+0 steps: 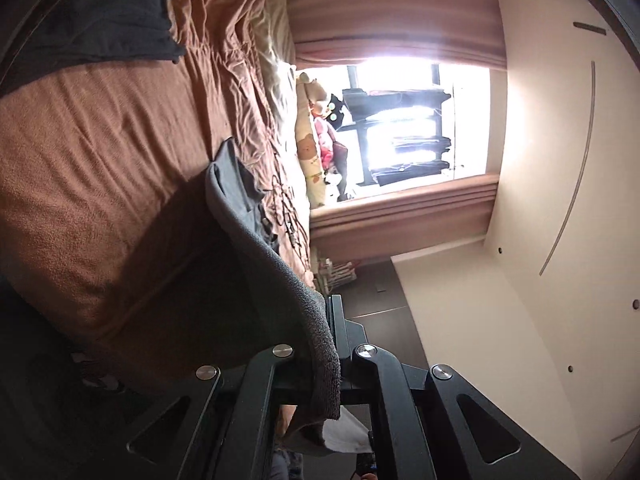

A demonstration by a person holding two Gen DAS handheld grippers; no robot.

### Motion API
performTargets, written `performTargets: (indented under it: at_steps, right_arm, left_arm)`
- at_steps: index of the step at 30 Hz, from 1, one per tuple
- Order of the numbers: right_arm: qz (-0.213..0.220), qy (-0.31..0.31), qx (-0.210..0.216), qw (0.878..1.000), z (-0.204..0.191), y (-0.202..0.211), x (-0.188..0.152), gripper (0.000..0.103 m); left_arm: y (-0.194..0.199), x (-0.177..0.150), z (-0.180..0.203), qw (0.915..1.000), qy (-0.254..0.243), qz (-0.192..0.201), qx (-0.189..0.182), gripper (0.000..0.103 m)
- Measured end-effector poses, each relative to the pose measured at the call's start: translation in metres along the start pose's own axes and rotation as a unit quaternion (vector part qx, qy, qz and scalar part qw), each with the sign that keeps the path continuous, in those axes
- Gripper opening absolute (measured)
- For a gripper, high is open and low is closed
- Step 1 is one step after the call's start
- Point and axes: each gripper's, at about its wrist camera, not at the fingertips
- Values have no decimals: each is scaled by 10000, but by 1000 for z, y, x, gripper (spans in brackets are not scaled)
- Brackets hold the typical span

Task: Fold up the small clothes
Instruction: 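Lift the held hem with both grippers and fold it toward the collar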

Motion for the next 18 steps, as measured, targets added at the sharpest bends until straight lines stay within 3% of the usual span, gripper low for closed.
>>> performTargets:
  at_steps: [8, 18]
  right_arm:
    - [446, 174, 648, 9967, -25, 35, 14, 1]
    - [786, 562, 1095, 9893, -41, 50, 14, 1]
  left_arm:
    - [27, 6, 64, 9972, -281, 206, -662, 3]
    - [62, 1, 134, 9881, -738, 457, -1271, 3]
Point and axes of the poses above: each gripper's, at about its wrist camera, not at the fingertips, and y roughly against the way its jaws point, z to its right, x to its top, and after that the axes turned 12 degrees about z, right-handed
